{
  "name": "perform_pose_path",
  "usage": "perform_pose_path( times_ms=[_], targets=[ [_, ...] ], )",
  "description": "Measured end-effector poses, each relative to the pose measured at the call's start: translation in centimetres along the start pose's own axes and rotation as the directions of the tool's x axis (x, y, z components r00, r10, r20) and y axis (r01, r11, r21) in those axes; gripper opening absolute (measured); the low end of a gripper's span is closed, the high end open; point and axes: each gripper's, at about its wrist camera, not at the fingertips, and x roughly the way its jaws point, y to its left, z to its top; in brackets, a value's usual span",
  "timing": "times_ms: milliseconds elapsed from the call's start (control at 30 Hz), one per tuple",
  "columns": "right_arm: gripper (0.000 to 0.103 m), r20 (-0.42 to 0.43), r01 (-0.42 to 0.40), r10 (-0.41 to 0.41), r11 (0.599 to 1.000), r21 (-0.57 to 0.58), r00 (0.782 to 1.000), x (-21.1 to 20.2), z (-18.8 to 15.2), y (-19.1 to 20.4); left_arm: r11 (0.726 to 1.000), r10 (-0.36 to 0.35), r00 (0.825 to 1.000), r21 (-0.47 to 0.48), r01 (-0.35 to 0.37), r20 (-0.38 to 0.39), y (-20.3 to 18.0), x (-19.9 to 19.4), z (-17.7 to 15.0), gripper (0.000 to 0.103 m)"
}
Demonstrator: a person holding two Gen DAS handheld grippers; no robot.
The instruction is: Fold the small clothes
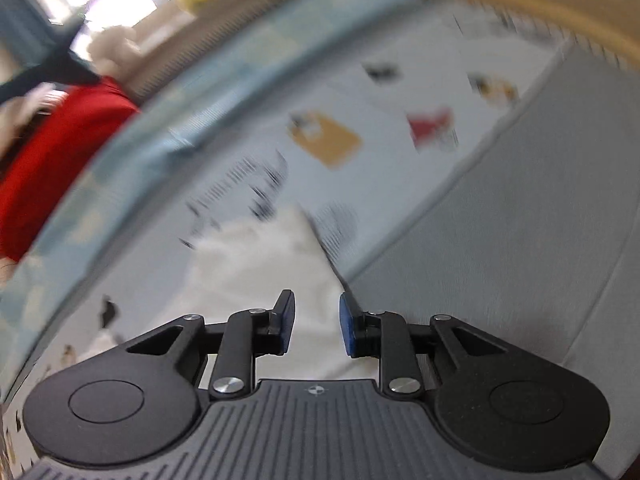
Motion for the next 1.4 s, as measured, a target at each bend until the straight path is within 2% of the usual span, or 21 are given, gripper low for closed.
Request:
perform_pose_path(
  times_ms=[133, 233, 267, 333, 433, 467, 500, 567, 633, 667, 767, 900, 967, 1000, 1067, 1167, 1333, 1400],
  targets=[
    [0.026, 0.024, -0.1, 0.101, 0.994, -0.051, 0.995, -5.5, 0.7, -0.9, 0.994, -0.075, 0.995, 0.082, 0.069, 0.07, 0.7, -6.1, -2.9, 0.031],
    [0.026, 0.024, -0.148, 0.152, 0.982, -0.117, 0.988, -9.5, 0.0, -2.8, 0.987, -0.124, 0.99, 0.108, 0.116, 0.069, 1.7, -9.5, -7.0, 0.027],
    [0.026, 0.021, -0.119, 0.125, 0.977, -0.179, 0.992, -11.3, -1.4, -4.5, 0.986, -0.135, 0.989, 0.111, 0.128, 0.06, 2.1, -9.9, -8.4, 0.026],
    [0.026, 0.019, -0.1, 0.106, 0.975, -0.199, 0.994, -11.8, -2.2, -5.1, 0.984, -0.147, 0.989, 0.109, 0.142, 0.034, 2.6, -10.2, -11.9, 0.024],
    [0.026, -0.018, -0.063, 0.06, 0.964, -0.26, 0.998, -12.6, -5.5, -8.0, 0.982, -0.175, 0.982, 0.055, 0.178, -0.068, 4.1, -8.2, -16.8, 0.021],
    [0.026, -0.039, -0.059, 0.05, 0.958, -0.279, 0.998, -12.4, -6.8, -8.9, 0.984, -0.164, 0.979, 0.051, 0.171, -0.117, 4.4, -7.5, -17.8, 0.021],
    [0.026, -0.069, -0.059, 0.04, 0.954, -0.293, 0.997, -12.0, -7.9, -9.6, 0.984, -0.158, 0.98, 0.066, 0.167, -0.12, 4.7, -7.5, -18.6, 0.021],
    [0.026, -0.188, -0.063, 0.008, 0.955, -0.291, 0.982, -10.7, -9.9, -11.1, 0.982, -0.155, 0.981, 0.093, 0.166, -0.118, 5.3, -7.1, -19.5, 0.021],
    [0.026, -0.261, -0.085, 0.01, 0.957, -0.278, 0.965, -9.9, -10.9, -12.1, 0.98, -0.162, 0.969, 0.081, 0.18, -0.185, 5.8, -6.0, -20.5, 0.021],
    [0.026, -0.276, -0.085, -0.005, 0.947, -0.311, 0.961, -9.7, -11.4, -12.2, 0.98, -0.159, 0.965, 0.081, 0.179, -0.209, 5.8, -5.6, -21.0, 0.021],
    [0.026, -0.285, -0.046, -0.072, 0.921, -0.387, 0.956, -9.1, -12.6, -12.7, 0.983, -0.155, 0.959, 0.063, 0.174, -0.237, 5.9, -4.6, -22.1, 0.025],
    [0.029, -0.304, -0.019, -0.097, 0.934, -0.356, 0.948, -8.3, -13.8, -14.7, 0.991, -0.125, 0.961, 0.024, 0.135, -0.248, 6.3, -3.9, -23.0, 0.027],
    [0.029, -0.333, 0.021, -0.135, 0.945, -0.326, 0.933, -7.5, -14.5, -15.7, 0.992, -0.125, 0.956, -0.005, 0.128, -0.265, 6.5, -3.5, -23.3, 0.027],
    [0.029, -0.349, 0.026, -0.138, 0.952, -0.305, 0.927, -7.4, -14.6, -16.1, 0.992, -0.121, 0.955, -0.008, 0.123, -0.271, 6.5, -3.2, -23.4, 0.027],
    [0.03, -0.352, 0.008, -0.116, 0.956, -0.294, 0.929, -7.5, -15.0, -16.2, 0.994, -0.101, 0.951, 0.003, 0.107, -0.292, 6.3, -2.7, -23.8, 0.027],
    [0.032, -0.365, 0.011, -0.148, 0.935, -0.353, 0.919, -7.1, -15.8, -15.7, 0.995, -0.092, 0.949, 0.015, 0.102, -0.302, 5.8, -2.1, -24.0, 0.027],
    [0.034, -0.36, 0.006, -0.144, 0.934, -0.357, 0.922, -7.1, -16.0, -15.8, 0.996, -0.076, 0.952, 0.032, 0.089, -0.295, 5.2, -1.8, -24.3, 0.027],
    [0.034, -0.336, 0.024, -0.148, 0.939, -0.344, 0.93, -7.3, -15.8, -15.9, 0.995, -0.08, 0.953, 0.031, 0.093, -0.294, 5.2, -1.8, -24.4, 0.027]
  ],
)
